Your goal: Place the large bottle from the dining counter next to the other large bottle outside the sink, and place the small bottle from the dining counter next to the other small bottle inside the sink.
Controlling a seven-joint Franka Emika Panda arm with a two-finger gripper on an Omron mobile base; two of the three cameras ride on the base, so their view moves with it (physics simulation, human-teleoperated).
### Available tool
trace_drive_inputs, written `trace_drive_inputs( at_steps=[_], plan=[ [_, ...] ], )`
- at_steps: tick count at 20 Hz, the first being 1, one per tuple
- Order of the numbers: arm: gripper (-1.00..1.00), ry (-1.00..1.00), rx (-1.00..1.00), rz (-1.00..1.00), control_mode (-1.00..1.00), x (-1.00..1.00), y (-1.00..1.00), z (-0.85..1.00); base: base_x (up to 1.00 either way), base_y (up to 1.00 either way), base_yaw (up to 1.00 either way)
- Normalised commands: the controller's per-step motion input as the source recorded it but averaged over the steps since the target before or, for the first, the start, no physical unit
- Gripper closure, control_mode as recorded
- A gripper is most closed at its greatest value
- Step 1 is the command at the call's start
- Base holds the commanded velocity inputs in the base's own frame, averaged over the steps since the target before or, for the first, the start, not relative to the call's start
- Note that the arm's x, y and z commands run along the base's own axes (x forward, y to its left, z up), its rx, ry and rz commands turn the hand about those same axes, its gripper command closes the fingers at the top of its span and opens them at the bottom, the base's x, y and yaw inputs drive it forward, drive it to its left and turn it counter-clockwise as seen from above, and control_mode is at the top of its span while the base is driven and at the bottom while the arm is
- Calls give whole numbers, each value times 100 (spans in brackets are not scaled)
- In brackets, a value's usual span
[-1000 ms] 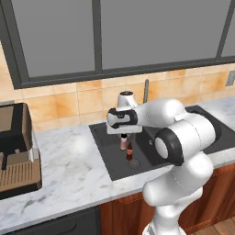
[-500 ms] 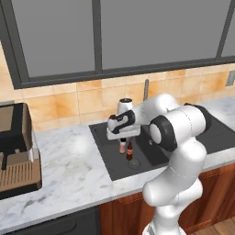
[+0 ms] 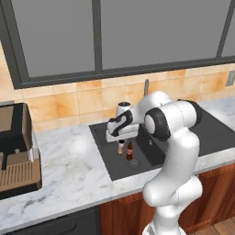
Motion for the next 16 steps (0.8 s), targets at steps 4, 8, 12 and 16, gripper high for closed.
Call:
trace_drive_inputs(
  at_steps=[4,8,12,16],
  plan=[
    [100,1,0,2,-100,11,11,-46,0,0,0],
    [100,0,0,1,-100,0,5,-37,0,0,0],
    [100,0,0,0,-100,0,0,-48,0,0,0],
    [100,0,0,0,-100,0,0,-46,0,0,0]
  ],
)
